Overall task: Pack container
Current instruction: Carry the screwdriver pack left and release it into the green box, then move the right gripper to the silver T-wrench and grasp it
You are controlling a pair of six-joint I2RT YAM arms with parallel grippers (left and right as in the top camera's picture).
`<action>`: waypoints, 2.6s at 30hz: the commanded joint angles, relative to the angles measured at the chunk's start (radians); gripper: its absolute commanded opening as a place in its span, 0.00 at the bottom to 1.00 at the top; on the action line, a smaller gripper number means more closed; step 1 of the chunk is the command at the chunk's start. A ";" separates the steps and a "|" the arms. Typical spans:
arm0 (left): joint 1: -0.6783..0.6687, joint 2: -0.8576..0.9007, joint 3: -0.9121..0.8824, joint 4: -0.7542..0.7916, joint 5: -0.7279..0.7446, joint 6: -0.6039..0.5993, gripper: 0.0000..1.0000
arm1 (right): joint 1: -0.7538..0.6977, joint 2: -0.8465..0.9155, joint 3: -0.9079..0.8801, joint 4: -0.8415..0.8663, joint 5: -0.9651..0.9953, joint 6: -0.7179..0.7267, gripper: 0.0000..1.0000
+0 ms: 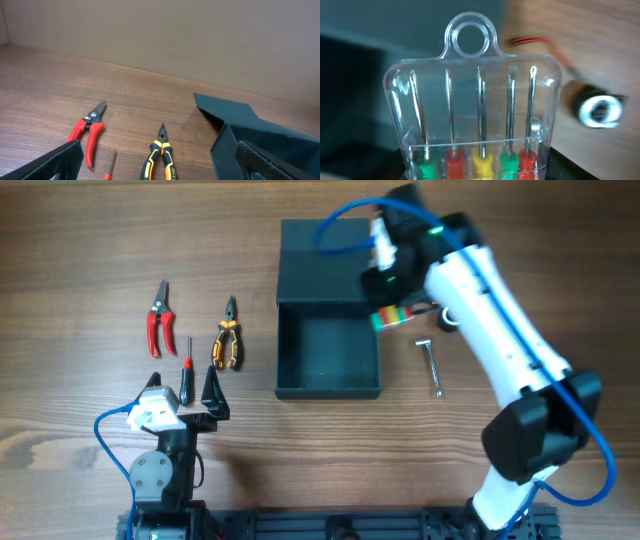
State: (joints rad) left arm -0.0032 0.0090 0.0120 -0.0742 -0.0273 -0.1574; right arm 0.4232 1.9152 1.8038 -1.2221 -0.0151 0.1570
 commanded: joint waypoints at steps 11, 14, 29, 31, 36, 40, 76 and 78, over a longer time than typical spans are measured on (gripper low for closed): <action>0.008 -0.005 -0.006 0.003 0.015 0.020 1.00 | 0.219 -0.004 -0.116 0.011 -0.009 0.423 0.46; 0.008 -0.005 -0.006 0.003 0.015 0.020 1.00 | 0.219 -0.004 -0.230 0.097 -0.010 0.422 0.46; 0.008 -0.005 -0.006 0.003 0.015 0.020 1.00 | 0.219 0.030 -0.404 0.310 0.078 0.475 0.45; 0.008 -0.005 -0.006 0.003 0.015 0.020 1.00 | 0.219 0.058 -0.404 0.321 0.079 0.473 0.46; 0.008 -0.005 -0.006 0.003 0.016 0.020 1.00 | 0.219 0.095 -0.404 0.343 0.078 0.469 0.66; 0.008 -0.005 -0.006 0.003 0.015 0.020 1.00 | 0.218 0.094 -0.403 0.353 0.078 0.444 0.76; 0.008 -0.005 -0.006 0.003 0.015 0.020 1.00 | -0.212 0.084 -0.499 0.099 0.062 0.029 1.00; 0.008 -0.005 -0.006 0.003 0.015 0.020 1.00 | -0.212 0.084 -0.576 0.161 0.062 0.034 1.00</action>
State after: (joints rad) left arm -0.0032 0.0090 0.0120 -0.0742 -0.0273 -0.1577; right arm 0.2085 1.9957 1.2934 -1.1091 0.0711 0.1921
